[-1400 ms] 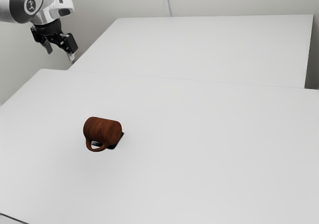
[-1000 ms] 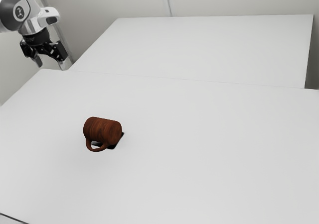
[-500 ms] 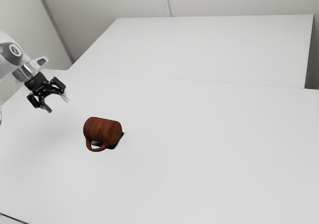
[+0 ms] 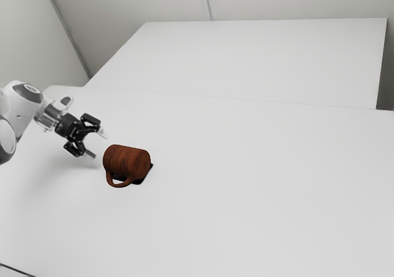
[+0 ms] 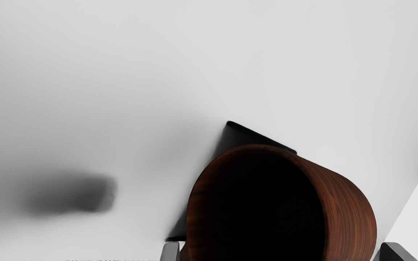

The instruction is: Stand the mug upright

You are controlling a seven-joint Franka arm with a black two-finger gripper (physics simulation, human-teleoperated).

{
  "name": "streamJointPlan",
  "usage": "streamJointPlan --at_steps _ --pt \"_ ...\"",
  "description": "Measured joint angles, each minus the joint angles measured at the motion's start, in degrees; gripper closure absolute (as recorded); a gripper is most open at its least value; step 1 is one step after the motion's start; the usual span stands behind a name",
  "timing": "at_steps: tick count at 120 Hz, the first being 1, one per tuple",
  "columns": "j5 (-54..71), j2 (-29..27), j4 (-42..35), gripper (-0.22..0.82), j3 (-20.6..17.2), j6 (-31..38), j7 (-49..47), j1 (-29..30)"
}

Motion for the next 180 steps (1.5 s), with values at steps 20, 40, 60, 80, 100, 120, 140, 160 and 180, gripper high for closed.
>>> streamJointPlan --at_steps 20,40,60,80,100,120,140,160,180 --pt "-5.0 0.03 -3.09 0.0 0.02 -3.52 0.22 -0.14" --pt "-9.73 0.03 -5.39 0.0 -0.2 -5.36 -0.38 -0.78" --pt "-12.25 0.03 -5.51 0.03 -0.77 -6.17 -1.04 -1.4" --pt "-11.87 0.03 -5.29 0.45 -0.39 -6.53 -1.95 -1.98" --pt "-11.48 -0.08 -5.18 0.63 -0.28 -6.59 -3.14 -2.76" --pt "-9.61 -0.71 -2.75 0.73 -0.3 -6.49 -4.59 -4.45" --pt "-1.8 -3.2 0.08 0.76 -0.76 -5.24 -5.85 -7.82" --pt "11.62 -8.56 -0.58 0.77 -0.94 -0.69 -6.86 -14.03" --pt "26.9 -14.68 -6.43 0.78 -5.76 8.05 -9.22 -17.86"
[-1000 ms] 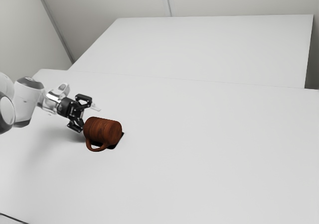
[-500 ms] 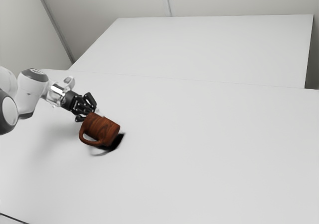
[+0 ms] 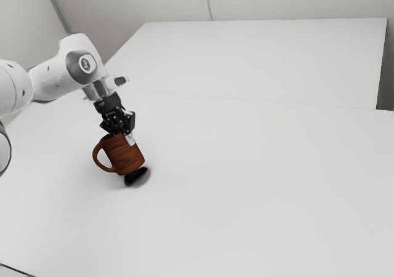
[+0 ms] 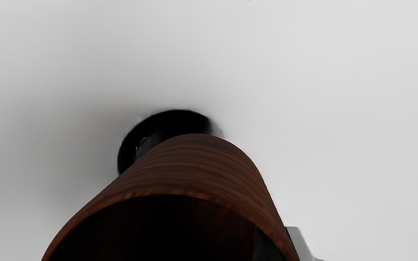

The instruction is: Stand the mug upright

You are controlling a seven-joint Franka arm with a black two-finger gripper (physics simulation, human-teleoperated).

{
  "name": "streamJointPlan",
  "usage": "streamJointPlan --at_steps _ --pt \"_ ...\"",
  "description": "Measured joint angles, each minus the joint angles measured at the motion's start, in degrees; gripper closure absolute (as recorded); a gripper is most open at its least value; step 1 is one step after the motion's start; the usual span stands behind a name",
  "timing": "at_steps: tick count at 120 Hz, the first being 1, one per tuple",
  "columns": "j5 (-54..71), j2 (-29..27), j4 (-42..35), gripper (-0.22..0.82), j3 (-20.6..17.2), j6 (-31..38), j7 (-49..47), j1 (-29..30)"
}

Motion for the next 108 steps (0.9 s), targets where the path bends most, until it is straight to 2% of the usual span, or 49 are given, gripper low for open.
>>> streamJointPlan --at_steps 13,43,80,99,108 --pt "6.07 -2.56 -4.99 0.78 -3.1 6.69 -2.46 -0.25" --pt "10.07 -6.04 -12.47 0.78 -6.48 19.58 -8.46 -0.36" --pt "10.75 -5.75 -15.74 0.78 -7.4 26.34 -14.43 -1.32" --pt "10.96 -6.45 -15.54 0.43 -7.4 26.73 -16.07 -1.6" --pt "11.94 -7.88 -15.33 0.3 -7.4 26.31 -16.7 -1.66"
